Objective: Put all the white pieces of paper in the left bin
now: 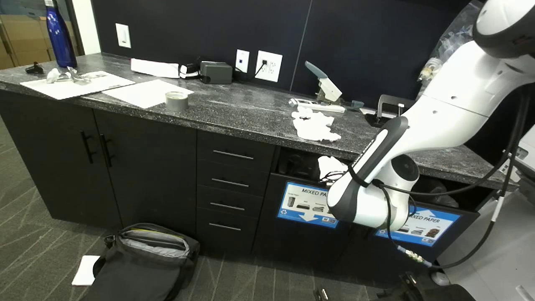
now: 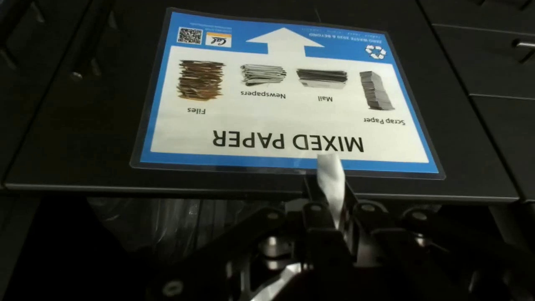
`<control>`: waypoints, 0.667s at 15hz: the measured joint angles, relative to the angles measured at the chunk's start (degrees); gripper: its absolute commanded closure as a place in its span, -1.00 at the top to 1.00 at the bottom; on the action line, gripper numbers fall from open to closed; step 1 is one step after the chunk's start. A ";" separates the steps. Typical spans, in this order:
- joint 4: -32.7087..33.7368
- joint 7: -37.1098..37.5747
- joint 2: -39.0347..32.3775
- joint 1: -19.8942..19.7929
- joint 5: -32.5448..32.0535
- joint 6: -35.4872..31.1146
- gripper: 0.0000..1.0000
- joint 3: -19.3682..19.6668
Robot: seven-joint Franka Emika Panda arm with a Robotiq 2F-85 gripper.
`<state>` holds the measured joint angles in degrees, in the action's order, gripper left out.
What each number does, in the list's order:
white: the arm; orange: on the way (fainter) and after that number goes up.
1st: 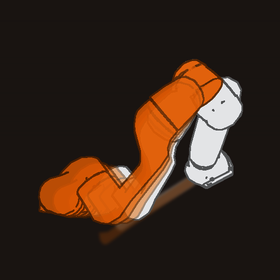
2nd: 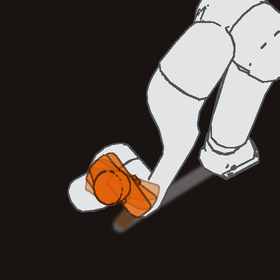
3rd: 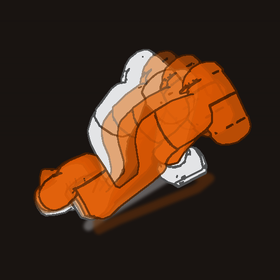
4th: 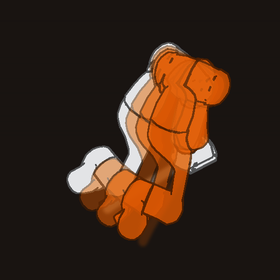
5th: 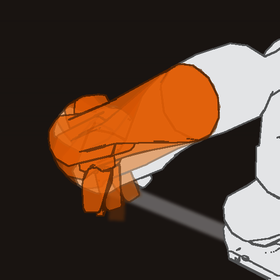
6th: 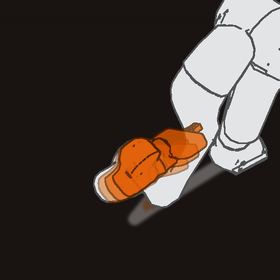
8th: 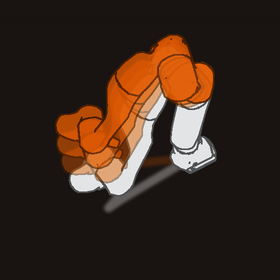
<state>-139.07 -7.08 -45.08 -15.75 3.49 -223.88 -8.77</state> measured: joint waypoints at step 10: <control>8.44 2.32 -4.66 14.91 4.37 0.38 -0.81 11.20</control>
<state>-130.64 -4.76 -49.75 -0.84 7.86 -223.51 2.43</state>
